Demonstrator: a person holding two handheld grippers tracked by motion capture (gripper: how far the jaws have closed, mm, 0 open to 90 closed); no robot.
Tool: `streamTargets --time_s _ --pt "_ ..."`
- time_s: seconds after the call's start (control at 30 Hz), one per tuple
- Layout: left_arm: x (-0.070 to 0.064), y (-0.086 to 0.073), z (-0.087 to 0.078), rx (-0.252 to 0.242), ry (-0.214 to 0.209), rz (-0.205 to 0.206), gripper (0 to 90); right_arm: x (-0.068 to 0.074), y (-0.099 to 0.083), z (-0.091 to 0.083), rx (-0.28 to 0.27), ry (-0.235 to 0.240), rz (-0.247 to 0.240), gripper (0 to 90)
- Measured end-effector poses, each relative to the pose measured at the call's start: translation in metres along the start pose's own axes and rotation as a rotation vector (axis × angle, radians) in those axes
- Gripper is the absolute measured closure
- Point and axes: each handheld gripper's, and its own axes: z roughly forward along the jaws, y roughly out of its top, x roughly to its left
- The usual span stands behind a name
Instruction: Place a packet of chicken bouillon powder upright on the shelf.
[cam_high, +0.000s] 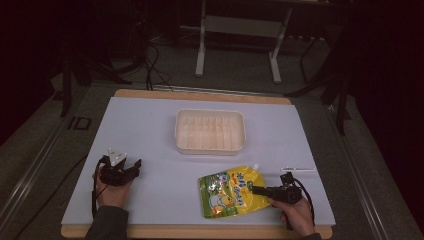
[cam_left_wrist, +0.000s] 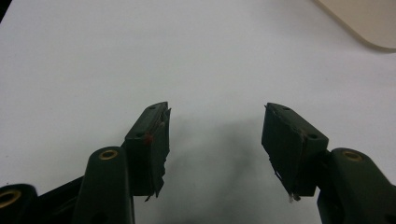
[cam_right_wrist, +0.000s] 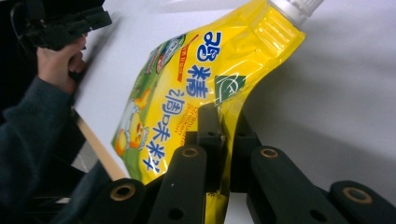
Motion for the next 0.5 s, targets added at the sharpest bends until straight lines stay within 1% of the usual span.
streamTargets --time_s 0.07,0.13,0.2,0.23,0.37,0.5 --pt "0.0 0.0 0.0 0.001 0.0 0.002 41.4 0.001 0.001 -0.002 -0.003 0.018 0.002 89.3" --pt "0.0 0.0 0.0 0.0 0.001 0.002 41.4 0.004 0.002 -0.002 -0.01 0.02 -0.012 89.4" --pt "0.0 0.0 0.0 -0.001 0.001 0.001 41.4 0.005 0.003 -0.004 -0.013 0.029 -0.001 89.8" --pt "0.0 0.0 0.0 -0.001 0.001 0.002 41.4 0.006 0.003 -0.004 -0.015 0.031 -0.005 89.8" --pt "0.0 0.0 0.0 -0.004 -0.002 0.001 41.4 0.012 0.004 -0.006 -0.02 0.026 -0.015 90.0" --pt "0.0 0.0 -0.001 -0.004 -0.001 0.0 41.4 0.016 0.006 -0.008 -0.026 0.032 -0.015 90.0"
